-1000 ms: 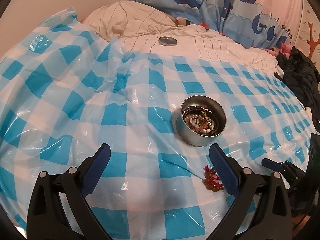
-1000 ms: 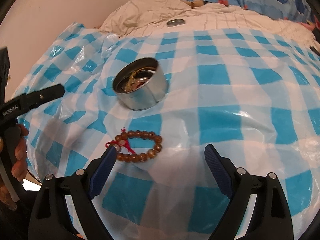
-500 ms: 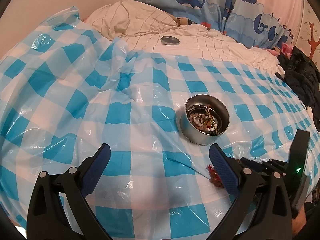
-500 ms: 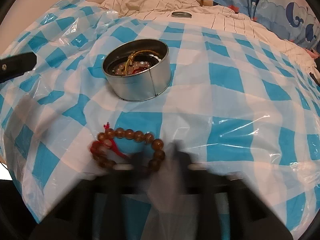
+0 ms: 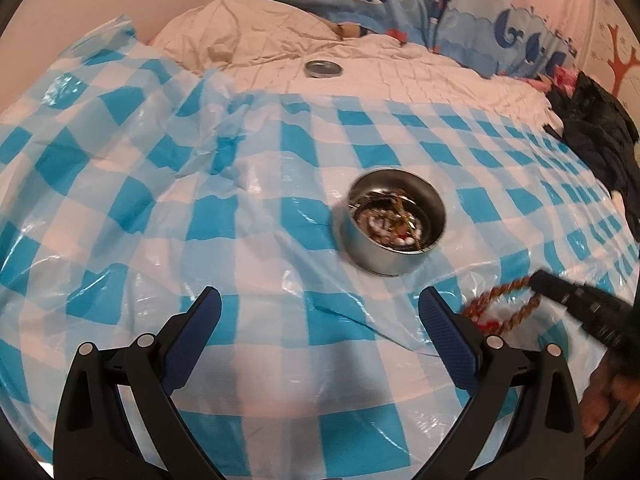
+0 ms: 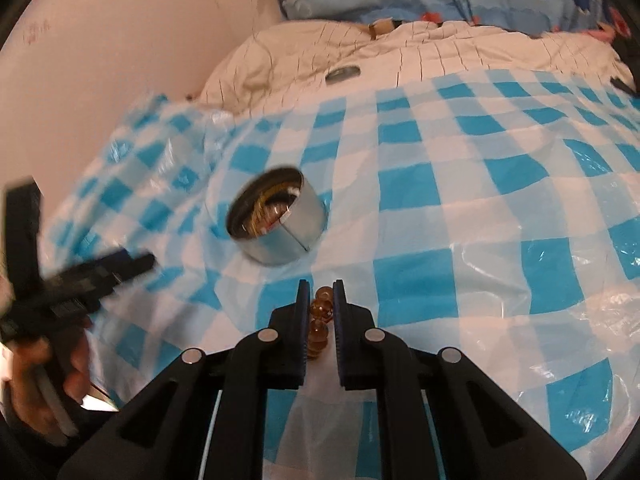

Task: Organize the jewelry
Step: 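Lift the bracelet with the right gripper while the left grasps its red tassel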

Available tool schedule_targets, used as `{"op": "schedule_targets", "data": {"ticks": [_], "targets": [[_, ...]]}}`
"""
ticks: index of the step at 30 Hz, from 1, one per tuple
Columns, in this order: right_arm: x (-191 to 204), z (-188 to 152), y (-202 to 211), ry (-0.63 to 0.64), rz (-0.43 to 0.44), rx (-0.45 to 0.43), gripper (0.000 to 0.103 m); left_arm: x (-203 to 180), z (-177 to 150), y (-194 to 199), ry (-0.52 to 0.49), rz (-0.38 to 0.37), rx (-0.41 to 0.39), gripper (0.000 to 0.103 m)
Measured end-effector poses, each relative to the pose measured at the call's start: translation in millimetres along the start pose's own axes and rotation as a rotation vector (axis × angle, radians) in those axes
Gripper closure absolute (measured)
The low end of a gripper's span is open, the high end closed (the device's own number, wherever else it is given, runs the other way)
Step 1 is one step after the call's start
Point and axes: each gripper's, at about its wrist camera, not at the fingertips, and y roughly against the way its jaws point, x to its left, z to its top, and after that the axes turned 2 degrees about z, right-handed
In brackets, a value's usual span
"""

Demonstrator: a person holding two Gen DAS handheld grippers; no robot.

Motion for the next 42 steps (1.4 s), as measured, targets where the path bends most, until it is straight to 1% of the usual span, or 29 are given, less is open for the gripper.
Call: {"op": "schedule_targets", "data": {"ticks": [2, 3, 5, 6, 8, 9, 11, 13, 16, 18, 19, 21, 22, 23, 24, 25, 26, 27, 28, 30, 33, 35, 36, 39, 42], "targets": [[-2, 4, 12, -0.038, 0.098, -0.035, 0.091, -9, 0, -3, -0.021, -0.007, 0.007, 0.008], [-1, 6, 18, -0.038, 0.131, -0.050, 0.091, -12, 0, -4, -0.025, -0.010, 0.008, 0.008], [1, 7, 27, -0.024, 0.118, -0.075, 0.091, -19, 1, -6, -0.037, -0.019, 0.010, 0.008], [-3, 8, 31, -0.050, 0.147, -0.083, 0.091, -21, 1, -6, -0.040, -0.022, 0.010, 0.008], [-12, 10, 39, -0.095, 0.171, -0.104, 0.091, -28, 1, -7, -0.047, -0.042, 0.008, 0.008], [-16, 11, 42, -0.108, 0.174, -0.110, 0.091, -34, 1, -8, -0.057, -0.059, 0.007, 0.008], [-22, 12, 50, -0.123, 0.147, -0.135, 0.091, -48, 1, -11, -0.084, -0.086, 0.014, 0.008], [-28, 13, 57, -0.138, 0.120, -0.154, 0.091, -72, -2, -17, -0.140, -0.127, 0.023, 0.008], [-38, 14, 65, -0.165, 0.102, -0.166, 0.091, -109, -9, -25, -0.229, -0.157, 0.030, 0.008], [-43, 13, 68, -0.170, 0.085, -0.170, 0.091, -132, -14, -32, -0.284, -0.148, 0.039, 0.008], [-45, 12, 70, -0.175, 0.080, -0.171, 0.091, -143, -18, -39, -0.309, -0.126, 0.048, 0.008], [-49, 12, 72, -0.185, 0.074, -0.172, 0.091, -153, -23, -51, -0.326, -0.092, 0.068, 0.008], [-50, 12, 72, -0.188, 0.073, -0.173, 0.091, -155, -26, -56, -0.325, -0.082, 0.080, 0.010], [-51, 12, 73, -0.191, 0.074, -0.172, 0.091, -154, -28, -62, -0.316, -0.081, 0.092, 0.015], [-51, 12, 72, -0.193, 0.077, -0.170, 0.091, -149, -29, -66, -0.291, -0.108, 0.111, 0.033], [-50, 13, 71, -0.192, 0.080, -0.168, 0.091, -143, -29, -69, -0.254, -0.149, 0.132, 0.045], [-50, 13, 71, -0.188, 0.080, -0.167, 0.091, -137, -29, -70, -0.230, -0.171, 0.137, 0.051], [-49, 13, 70, -0.184, 0.083, -0.165, 0.091, -133, -29, -68, -0.221, -0.193, 0.141, 0.071], [-47, 13, 68, -0.182, 0.085, -0.162, 0.091, -131, -29, -66, -0.219, -0.209, 0.148, 0.088], [-44, 14, 65, -0.178, 0.089, -0.157, 0.091, -123, -29, -64, -0.177, -0.276, 0.165, 0.100], [-38, 14, 60, -0.179, 0.100, -0.149, 0.091, -111, -27, -52, -0.147, -0.343, 0.155, 0.100], [-36, 14, 56, -0.179, 0.104, -0.148, 0.091, -102, -22, -38, -0.128, -0.374, 0.124, 0.100], [-35, 15, 54, -0.182, 0.109, -0.145, 0.091, -95, -18, -27, -0.119, -0.386, 0.094, 0.100], [-29, 16, 50, -0.179, 0.125, -0.137, 0.091, -77, -6, -8, -0.085, -0.396, 0.040, 0.100], [-26, 16, 45, -0.182, 0.140, -0.131, 0.091, -57, 14, 6, -0.051, -0.381, -0.021, 0.100]]}}
